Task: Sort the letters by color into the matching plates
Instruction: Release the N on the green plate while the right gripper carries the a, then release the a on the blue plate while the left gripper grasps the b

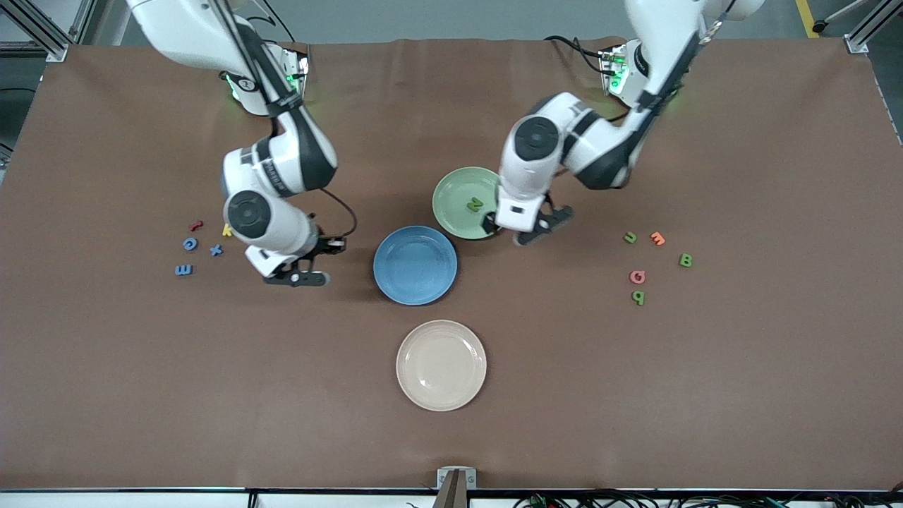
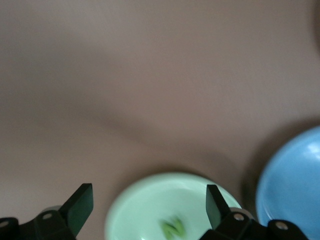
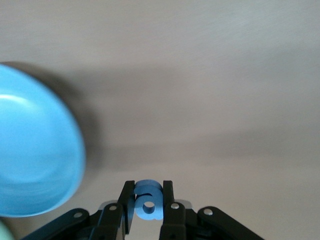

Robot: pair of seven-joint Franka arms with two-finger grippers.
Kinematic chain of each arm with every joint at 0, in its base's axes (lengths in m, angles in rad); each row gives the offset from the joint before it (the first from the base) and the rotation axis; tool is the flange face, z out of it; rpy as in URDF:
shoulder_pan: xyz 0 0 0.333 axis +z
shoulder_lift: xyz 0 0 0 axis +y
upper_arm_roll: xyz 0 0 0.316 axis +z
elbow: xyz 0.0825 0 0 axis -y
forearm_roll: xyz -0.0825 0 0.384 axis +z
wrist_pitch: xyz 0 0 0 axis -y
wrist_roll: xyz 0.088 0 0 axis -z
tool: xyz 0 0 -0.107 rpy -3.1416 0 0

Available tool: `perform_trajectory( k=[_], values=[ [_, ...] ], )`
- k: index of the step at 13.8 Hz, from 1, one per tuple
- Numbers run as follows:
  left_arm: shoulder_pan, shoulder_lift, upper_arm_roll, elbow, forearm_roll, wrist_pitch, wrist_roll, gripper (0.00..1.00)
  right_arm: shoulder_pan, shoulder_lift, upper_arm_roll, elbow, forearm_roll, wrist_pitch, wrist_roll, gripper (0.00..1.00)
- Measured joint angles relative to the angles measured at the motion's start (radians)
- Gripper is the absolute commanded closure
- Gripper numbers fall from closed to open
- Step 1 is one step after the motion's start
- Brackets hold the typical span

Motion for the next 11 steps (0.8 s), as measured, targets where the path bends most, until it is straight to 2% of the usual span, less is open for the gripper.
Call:
perform_trajectory(
  k=[5, 8, 11],
  values=[
    [0.253, -0.019, 0.001, -0.006, 0.104, -0.038, 0.476, 0.05, 0.154, 0.046, 0.001, 0.075, 0.002, 0.062, 0.234, 0.92],
    [0.341, 0.014, 0.001, -0.014, 0.11, 0.005, 0.76, 0.07, 0.201, 0.148, 0.001, 0.136, 0.003, 0.13, 0.301, 0.92],
    [0.391, 0.07, 0.001, -0.018, 0.145, 0.076, 0.94, 0.18, 0.221, 0.233, 0.001, 0.193, 0.003, 0.163, 0.326, 0.92]
  ],
)
